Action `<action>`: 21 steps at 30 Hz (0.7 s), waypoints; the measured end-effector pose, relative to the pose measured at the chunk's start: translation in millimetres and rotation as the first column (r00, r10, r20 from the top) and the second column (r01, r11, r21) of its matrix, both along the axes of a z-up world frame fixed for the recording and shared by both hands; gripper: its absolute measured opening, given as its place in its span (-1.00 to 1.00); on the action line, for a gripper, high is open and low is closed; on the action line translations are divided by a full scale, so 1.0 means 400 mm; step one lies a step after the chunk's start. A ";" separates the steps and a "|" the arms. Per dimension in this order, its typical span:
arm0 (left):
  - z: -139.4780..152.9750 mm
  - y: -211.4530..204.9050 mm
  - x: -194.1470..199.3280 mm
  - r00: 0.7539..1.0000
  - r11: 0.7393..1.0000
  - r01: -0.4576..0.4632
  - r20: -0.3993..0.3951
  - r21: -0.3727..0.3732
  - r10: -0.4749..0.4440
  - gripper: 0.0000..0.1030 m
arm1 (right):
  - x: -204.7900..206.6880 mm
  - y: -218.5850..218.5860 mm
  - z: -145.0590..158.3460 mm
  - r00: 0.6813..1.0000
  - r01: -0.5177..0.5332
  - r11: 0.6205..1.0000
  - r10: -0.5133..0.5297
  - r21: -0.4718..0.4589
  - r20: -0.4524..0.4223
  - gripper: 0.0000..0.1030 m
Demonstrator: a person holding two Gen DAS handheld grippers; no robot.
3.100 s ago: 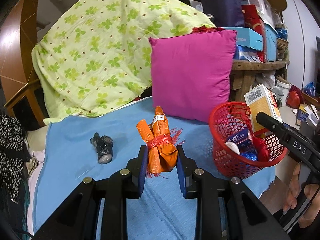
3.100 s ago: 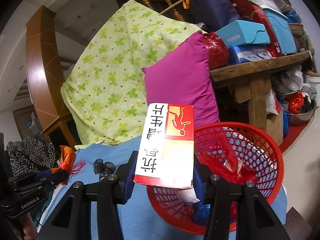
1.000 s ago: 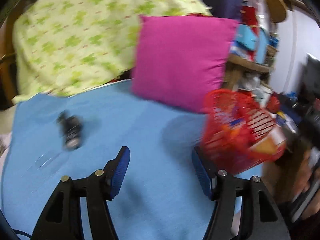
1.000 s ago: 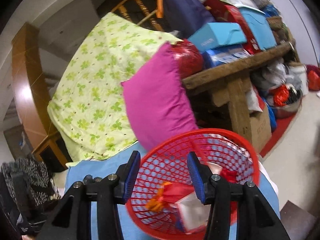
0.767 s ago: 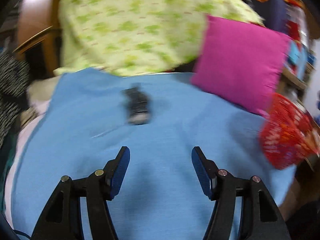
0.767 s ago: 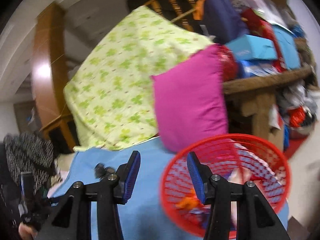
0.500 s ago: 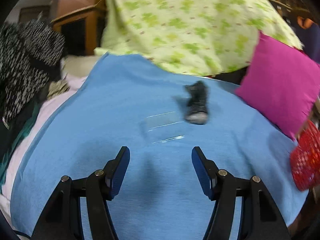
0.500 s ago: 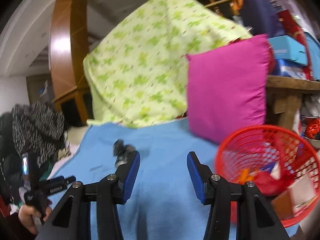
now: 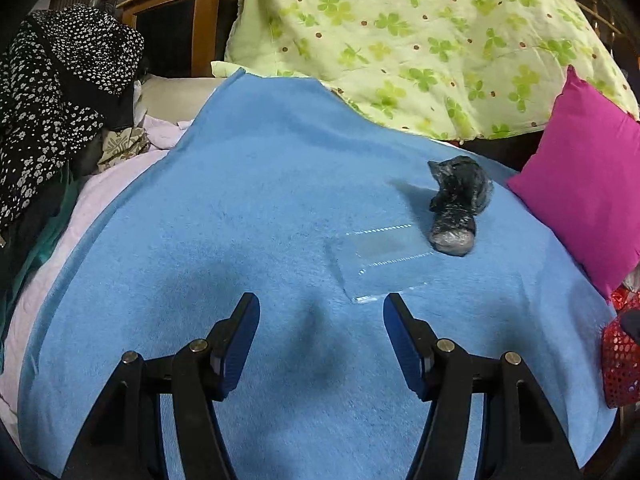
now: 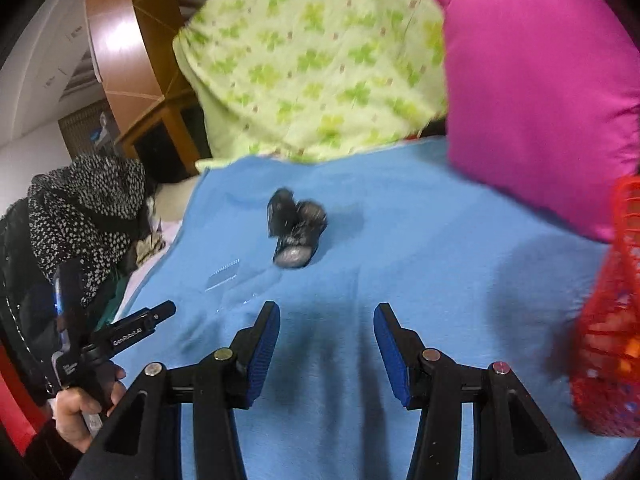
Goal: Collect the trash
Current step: 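Grasp the black plastic bag bundle with the right tool and lift it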
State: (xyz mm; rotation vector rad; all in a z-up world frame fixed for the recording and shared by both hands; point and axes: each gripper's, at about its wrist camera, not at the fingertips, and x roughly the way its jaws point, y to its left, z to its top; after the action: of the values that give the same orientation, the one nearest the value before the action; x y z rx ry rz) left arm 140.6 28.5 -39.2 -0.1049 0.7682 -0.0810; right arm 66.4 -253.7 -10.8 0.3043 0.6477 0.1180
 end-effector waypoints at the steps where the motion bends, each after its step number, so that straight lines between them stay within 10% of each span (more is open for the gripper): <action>1: -0.002 0.000 0.007 1.000 1.000 0.003 -0.003 -0.002 -0.003 0.27 | 0.030 0.009 -0.008 1.000 -0.012 1.000 0.012 0.004 -0.018 0.02; 21: -0.014 0.035 0.119 0.992 0.983 0.124 0.041 -0.137 -0.119 0.29 | 0.614 0.106 -0.189 0.947 0.048 0.983 0.011 0.176 -0.322 -0.20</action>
State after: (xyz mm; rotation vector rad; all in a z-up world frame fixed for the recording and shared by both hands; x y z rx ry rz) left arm 188.2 42.5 -44.7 -0.1893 0.7357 -0.2520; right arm 312.0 -211.3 -86.3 0.5126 0.9609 0.1104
